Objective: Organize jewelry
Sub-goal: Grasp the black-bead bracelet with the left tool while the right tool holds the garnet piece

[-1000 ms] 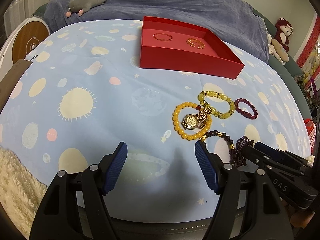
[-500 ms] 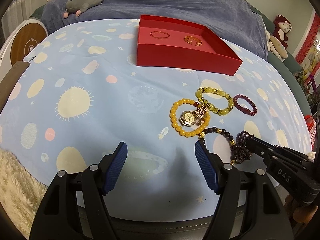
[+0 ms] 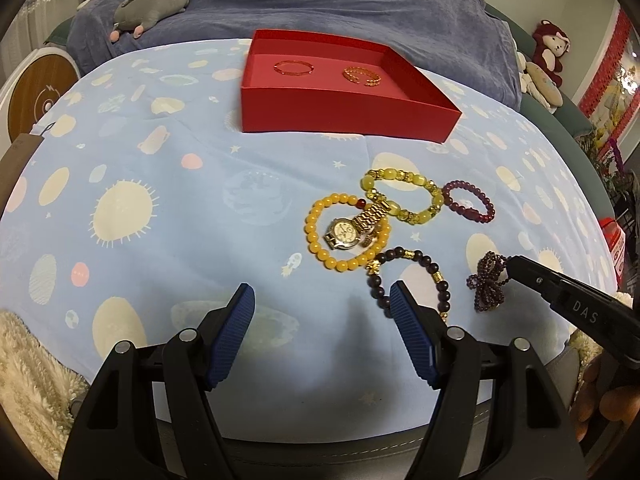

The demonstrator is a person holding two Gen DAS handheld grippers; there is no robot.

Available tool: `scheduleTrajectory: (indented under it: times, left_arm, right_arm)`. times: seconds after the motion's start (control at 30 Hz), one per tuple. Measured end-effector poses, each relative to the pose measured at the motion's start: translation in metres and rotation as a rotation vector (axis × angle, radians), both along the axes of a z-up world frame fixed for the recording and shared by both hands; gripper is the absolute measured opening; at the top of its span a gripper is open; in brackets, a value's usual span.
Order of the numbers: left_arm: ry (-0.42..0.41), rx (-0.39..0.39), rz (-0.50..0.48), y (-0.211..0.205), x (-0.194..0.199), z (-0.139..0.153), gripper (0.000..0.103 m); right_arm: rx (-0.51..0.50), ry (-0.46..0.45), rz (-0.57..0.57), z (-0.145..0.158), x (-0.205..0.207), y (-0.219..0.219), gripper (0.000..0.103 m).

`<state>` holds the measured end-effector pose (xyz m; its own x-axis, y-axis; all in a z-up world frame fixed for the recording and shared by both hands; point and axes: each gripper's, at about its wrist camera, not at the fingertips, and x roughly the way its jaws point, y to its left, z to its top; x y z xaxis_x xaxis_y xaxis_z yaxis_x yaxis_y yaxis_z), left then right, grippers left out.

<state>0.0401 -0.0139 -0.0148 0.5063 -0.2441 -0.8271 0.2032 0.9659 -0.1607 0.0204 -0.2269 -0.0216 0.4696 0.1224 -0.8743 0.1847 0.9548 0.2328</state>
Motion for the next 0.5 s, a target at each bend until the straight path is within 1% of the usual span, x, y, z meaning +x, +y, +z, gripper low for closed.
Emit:
scheduleTrajectory:
  times: [0.07, 0.17, 0.2, 0.27, 0.3, 0.37, 0.43, 0.5]
  left_arm:
    - [0.007, -0.002, -0.012, -0.008, 0.0, -0.001, 0.067]
    - [0.019, -0.005, -0.033, -0.022, 0.001, -0.005, 0.067]
    - [0.02, 0.002, -0.04, -0.026, 0.001, -0.006, 0.067]
    - [0.028, 0.017, -0.053, -0.035, 0.003, -0.01, 0.066]
    - [0.034, 0.027, -0.055, -0.039, 0.004, -0.013, 0.066]
    - [0.048, 0.037, -0.055, -0.043, 0.007, -0.018, 0.056]
    - [0.024, 0.067, -0.049, -0.046, 0.006, -0.02, 0.053]
    - [0.001, 0.11, -0.061, -0.049, 0.003, -0.021, 0.046]
  right_arm:
    - [0.007, 0.007, 0.0, 0.0, 0.0, -0.001, 0.005]
    - [-0.013, -0.008, 0.004, 0.003, -0.002, 0.0, 0.018]
    - [-0.014, -0.01, 0.009, 0.003, -0.002, 0.002, 0.025]
    - [-0.029, -0.017, 0.015, 0.004, -0.002, 0.004, 0.032]
    - [-0.033, -0.019, 0.017, 0.004, -0.002, 0.005, 0.033]
    - [-0.032, -0.017, 0.015, 0.004, -0.002, 0.004, 0.034]
    - [-0.024, -0.013, 0.007, 0.003, -0.003, 0.001, 0.035]
    - [-0.019, -0.006, 0.001, 0.002, -0.003, 0.0, 0.035]
